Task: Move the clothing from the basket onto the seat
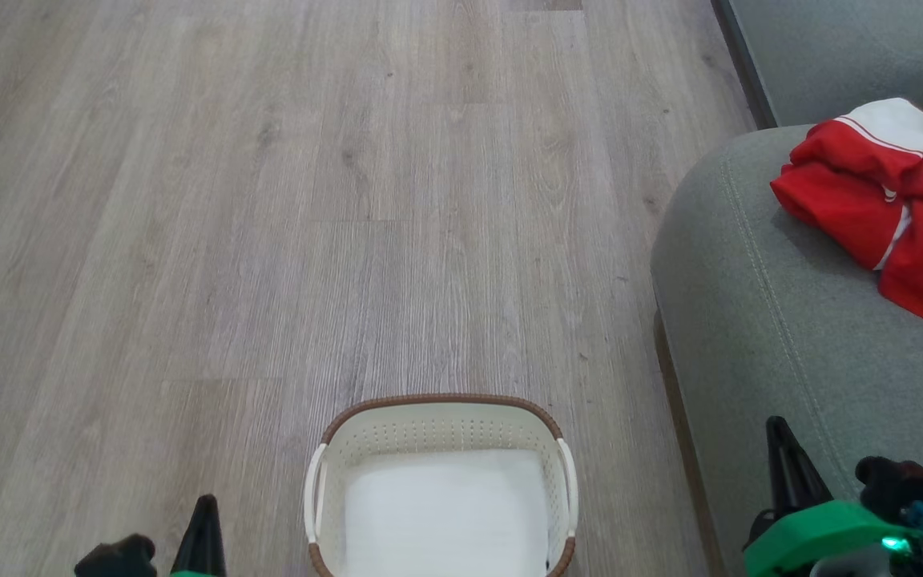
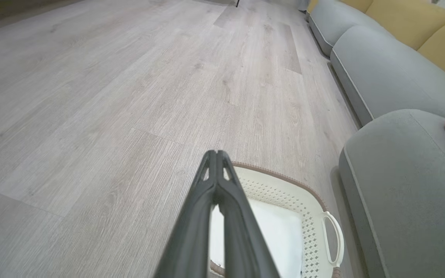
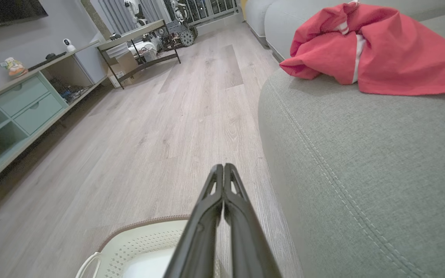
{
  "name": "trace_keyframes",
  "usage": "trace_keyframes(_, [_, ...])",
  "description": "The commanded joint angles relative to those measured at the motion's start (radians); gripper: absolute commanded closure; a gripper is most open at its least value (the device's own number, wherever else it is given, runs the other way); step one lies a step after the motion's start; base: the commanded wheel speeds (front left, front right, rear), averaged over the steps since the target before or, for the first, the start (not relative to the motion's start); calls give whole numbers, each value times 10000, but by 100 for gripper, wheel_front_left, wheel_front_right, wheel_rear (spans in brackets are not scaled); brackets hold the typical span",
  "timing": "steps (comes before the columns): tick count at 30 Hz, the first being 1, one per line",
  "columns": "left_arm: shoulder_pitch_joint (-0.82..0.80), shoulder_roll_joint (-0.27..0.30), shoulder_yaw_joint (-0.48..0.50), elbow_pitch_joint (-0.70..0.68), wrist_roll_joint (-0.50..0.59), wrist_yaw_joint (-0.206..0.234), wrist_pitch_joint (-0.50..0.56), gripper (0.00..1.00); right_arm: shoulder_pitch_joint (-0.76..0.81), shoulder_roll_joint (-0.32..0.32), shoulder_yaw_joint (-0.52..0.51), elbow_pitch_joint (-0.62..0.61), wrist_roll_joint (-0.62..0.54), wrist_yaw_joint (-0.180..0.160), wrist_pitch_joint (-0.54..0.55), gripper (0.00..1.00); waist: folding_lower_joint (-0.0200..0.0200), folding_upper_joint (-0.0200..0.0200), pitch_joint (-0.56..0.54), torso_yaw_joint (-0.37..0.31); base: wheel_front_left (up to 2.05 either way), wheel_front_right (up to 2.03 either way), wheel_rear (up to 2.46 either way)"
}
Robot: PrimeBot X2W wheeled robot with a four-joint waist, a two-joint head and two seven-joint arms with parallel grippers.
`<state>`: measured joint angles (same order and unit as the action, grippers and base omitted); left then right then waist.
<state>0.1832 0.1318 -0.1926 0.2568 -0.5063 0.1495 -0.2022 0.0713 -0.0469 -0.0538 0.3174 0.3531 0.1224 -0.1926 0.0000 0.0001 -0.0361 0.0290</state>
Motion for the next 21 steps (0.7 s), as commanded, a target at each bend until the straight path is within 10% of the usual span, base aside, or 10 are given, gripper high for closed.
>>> trace_keyframes(1, [-431,51,213,-257,-244,-75,92,100,-523,-13,-34,-379,308,13,41,100,0,-1,4,-3,0,0,0])
trace_keyframes(21, [-878,-78,691,-235,-2223,-569,615,100,-751,-17,-136,-444,2521,26,585,100,0,-1,74,-55,0,0,0])
